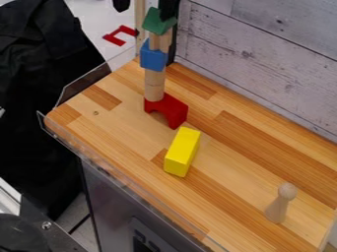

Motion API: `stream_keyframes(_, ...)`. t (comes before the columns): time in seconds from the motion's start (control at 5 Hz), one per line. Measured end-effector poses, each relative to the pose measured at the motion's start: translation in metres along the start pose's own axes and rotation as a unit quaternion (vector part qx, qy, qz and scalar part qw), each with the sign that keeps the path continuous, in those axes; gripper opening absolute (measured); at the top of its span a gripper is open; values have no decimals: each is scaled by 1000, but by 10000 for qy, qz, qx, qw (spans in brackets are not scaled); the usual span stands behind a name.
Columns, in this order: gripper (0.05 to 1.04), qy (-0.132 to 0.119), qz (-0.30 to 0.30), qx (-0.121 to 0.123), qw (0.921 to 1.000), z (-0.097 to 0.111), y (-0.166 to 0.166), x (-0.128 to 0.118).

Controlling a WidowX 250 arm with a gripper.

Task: Move the green pyramid on the right side of the yellow rectangle

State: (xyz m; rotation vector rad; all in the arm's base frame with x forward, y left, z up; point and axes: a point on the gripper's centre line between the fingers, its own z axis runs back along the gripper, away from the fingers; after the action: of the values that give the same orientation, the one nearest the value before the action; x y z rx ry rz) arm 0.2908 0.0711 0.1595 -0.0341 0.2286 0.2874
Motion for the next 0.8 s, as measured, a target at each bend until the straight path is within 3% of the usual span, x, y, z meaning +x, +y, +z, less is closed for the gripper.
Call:
stream_keyframes(0.6, 961, 134, -66, -76, 9999, -21, -6, 15)
stream_keyframes(0.8, 683, 53, -58, -148, 9999, -22, -9, 19)
